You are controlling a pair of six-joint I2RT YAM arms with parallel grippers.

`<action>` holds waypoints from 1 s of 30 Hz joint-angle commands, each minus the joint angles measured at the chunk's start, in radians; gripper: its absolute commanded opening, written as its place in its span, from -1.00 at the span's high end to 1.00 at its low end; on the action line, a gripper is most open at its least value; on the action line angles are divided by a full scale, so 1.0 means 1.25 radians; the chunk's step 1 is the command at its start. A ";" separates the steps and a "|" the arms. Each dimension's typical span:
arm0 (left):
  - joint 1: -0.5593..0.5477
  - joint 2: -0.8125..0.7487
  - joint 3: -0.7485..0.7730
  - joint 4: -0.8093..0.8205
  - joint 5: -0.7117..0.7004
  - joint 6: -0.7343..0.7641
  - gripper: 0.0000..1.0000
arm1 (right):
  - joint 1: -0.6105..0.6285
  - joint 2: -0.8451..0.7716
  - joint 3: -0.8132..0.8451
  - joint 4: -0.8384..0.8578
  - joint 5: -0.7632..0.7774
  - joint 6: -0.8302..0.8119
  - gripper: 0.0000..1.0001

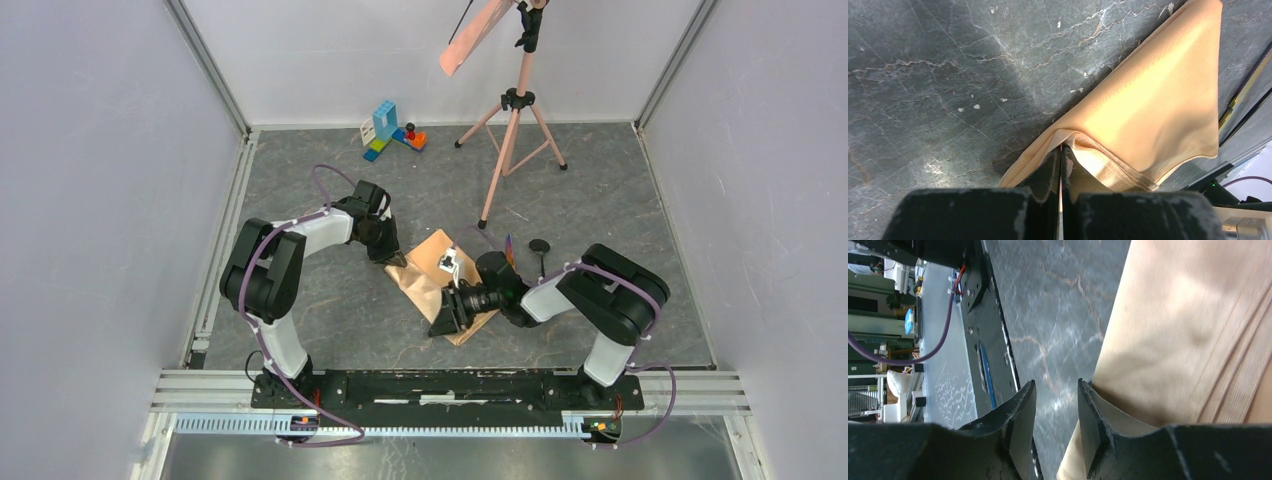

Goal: Fold the napkin into a case and place the utensils inside
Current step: Smooth out the 2/3-rectangle-folded napkin at the center of the board.

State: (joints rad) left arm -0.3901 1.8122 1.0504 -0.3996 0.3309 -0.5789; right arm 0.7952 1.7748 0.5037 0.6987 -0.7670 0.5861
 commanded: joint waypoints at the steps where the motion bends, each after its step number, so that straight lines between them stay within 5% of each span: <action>1: 0.007 0.036 -0.002 0.011 -0.039 0.005 0.95 | -0.007 -0.074 -0.083 0.035 -0.020 -0.024 0.15; 10: 0.007 0.033 0.002 0.009 -0.029 0.006 0.95 | -0.014 -0.170 -0.237 0.012 0.021 -0.054 0.14; 22: 0.005 0.002 0.010 -0.008 0.013 0.014 0.94 | -0.036 -0.393 -0.072 -0.435 0.180 -0.259 -0.05; 30: 0.002 -0.107 0.034 -0.056 0.064 0.013 0.37 | -0.087 -0.290 0.034 -0.455 0.233 -0.268 0.16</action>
State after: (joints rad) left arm -0.3878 1.7844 1.0542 -0.4324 0.3744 -0.5777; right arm 0.6930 1.3472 0.4892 0.1787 -0.5453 0.2844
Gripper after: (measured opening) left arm 0.238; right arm 0.462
